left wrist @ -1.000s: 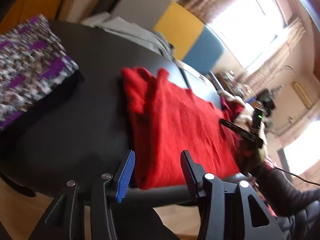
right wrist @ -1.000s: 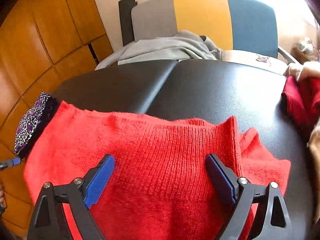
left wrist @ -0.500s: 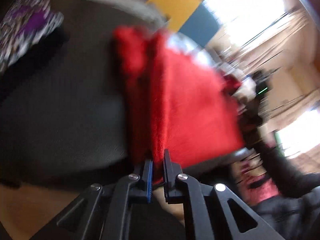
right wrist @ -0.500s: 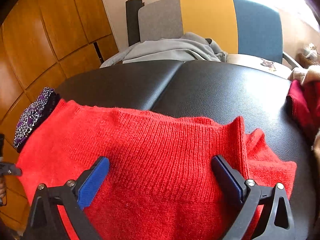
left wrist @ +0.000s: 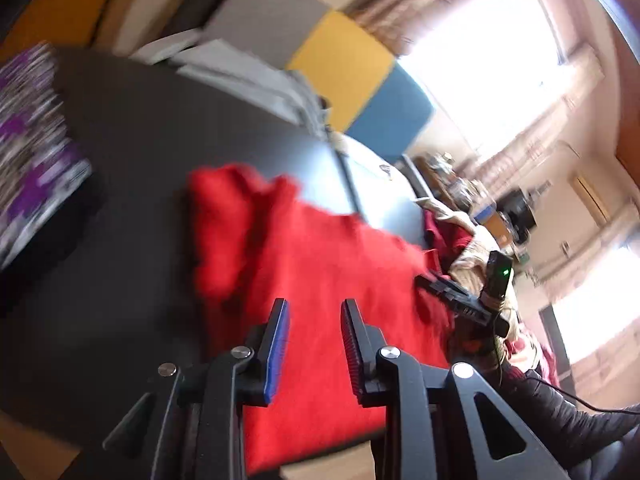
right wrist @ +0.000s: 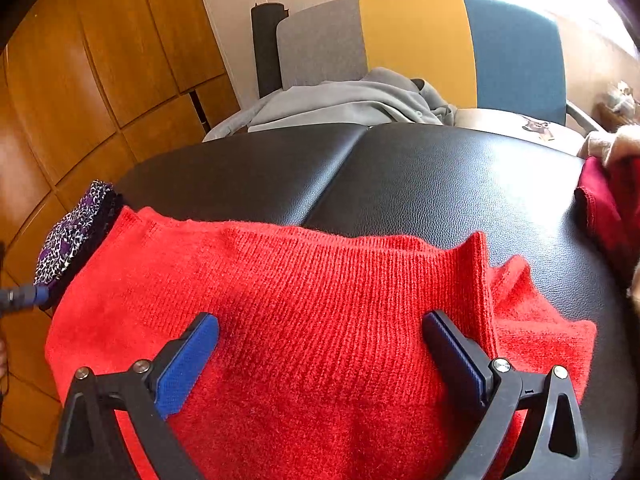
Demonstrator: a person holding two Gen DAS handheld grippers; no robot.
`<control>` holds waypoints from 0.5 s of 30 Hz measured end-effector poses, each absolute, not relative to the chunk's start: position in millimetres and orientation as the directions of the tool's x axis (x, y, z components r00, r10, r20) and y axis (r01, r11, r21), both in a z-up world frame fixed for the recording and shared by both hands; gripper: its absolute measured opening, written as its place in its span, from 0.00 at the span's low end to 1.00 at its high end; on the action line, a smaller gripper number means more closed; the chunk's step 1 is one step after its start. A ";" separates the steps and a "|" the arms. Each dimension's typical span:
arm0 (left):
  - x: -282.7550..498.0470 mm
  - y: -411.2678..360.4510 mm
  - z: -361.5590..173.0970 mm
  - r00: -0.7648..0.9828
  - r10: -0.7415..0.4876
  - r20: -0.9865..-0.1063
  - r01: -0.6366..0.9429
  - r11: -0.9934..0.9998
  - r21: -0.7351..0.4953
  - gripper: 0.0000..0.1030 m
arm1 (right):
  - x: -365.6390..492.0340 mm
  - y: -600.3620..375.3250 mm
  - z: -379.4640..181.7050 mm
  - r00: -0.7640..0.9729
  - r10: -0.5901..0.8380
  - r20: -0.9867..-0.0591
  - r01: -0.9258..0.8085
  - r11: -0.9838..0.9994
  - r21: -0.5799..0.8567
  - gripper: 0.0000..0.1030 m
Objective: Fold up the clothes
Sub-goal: 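Press the folded red sweater flat with the left gripper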
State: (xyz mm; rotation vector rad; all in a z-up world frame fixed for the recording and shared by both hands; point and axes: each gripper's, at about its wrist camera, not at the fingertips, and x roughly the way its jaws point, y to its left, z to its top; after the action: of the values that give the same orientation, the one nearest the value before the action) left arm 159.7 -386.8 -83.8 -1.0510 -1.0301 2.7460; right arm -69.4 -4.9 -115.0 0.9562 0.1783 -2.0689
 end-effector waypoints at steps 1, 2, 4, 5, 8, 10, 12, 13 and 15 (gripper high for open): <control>145.3 -381.1 -81.3 -0.772 0.257 -0.581 0.176 -0.792 -0.584 0.25 | -69.0 -4.6 -114.8 -0.366 -0.631 -0.684 0.737 -0.645 0.201 1.00; 126.3 -372.9 -80.3 -0.767 0.271 -0.581 0.149 -0.806 -0.573 0.25 | -68.4 -4.3 -114.8 -0.366 -0.632 -0.683 0.737 -0.645 0.203 1.00; 95.6 -366.1 -84.7 -0.750 0.254 -0.610 0.151 -0.833 -0.532 0.25 | -68.8 -3.7 -114.7 -0.364 -0.636 -0.681 0.737 -0.643 0.207 1.00; 81.2 -364.0 -89.1 -0.739 0.229 -0.634 0.168 -0.848 -0.502 0.25 | -69.2 -3.3 -114.5 -0.362 -0.638 -0.679 0.737 -0.642 0.210 1.00; 61.2 -363.1 -117.3 -0.671 0.075 -0.737 0.292 -0.888 -0.356 0.24 | -71.8 1.0 -114.5 -0.345 -0.660 -0.668 0.738 -0.630 0.241 1.00; 61.7 -363.9 -127.1 -0.671 0.030 -0.741 0.330 -0.883 -0.334 0.21 | -73.5 3.7 -114.4 -0.337 -0.673 -0.659 0.737 -0.624 0.259 1.00; 67.8 -362.1 -128.8 -0.685 0.012 -0.728 0.343 -0.877 -0.337 0.20 | -74.9 5.9 -114.5 -0.331 -0.685 -0.650 0.736 -0.618 0.276 1.00; 69.4 -359.8 -128.9 -0.685 -0.001 -0.728 0.349 -0.878 -0.328 0.21 | -75.5 6.4 -114.6 -0.327 -0.689 -0.647 0.736 -0.615 0.283 1.00; 69.7 -355.9 -129.3 -0.685 -0.023 -0.728 0.361 -0.879 -0.312 0.21 | -76.3 7.2 -114.6 -0.323 -0.695 -0.643 0.735 -0.612 0.292 1.00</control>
State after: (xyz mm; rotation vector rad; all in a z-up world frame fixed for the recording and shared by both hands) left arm 69.7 -355.9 -129.3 -1.2899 -0.7473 3.0087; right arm -76.3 7.2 -114.6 0.9464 0.0666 -2.0189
